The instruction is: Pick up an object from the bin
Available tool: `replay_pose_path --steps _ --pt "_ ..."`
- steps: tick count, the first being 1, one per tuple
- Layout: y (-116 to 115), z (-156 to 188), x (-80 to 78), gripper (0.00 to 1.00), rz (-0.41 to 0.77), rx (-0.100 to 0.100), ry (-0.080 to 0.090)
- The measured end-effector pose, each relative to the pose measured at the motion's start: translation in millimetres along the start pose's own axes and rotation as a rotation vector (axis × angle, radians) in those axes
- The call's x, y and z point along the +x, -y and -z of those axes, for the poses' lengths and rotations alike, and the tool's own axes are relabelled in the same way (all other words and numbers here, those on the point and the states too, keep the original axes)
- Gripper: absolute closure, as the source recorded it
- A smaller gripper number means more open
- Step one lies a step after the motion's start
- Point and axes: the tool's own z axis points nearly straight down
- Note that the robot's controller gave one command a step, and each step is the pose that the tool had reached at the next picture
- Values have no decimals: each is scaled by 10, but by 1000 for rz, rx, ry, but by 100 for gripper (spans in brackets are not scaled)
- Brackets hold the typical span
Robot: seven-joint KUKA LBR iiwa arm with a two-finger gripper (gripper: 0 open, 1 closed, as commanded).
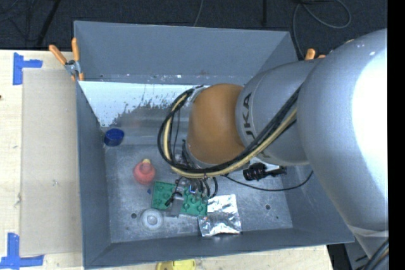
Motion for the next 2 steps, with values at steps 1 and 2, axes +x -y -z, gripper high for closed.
replay_pose_path --steps 1,2 --pt "70 -317 47 0 -56 3 -5" --pt "71 -324 50 0 -57 4 -6"
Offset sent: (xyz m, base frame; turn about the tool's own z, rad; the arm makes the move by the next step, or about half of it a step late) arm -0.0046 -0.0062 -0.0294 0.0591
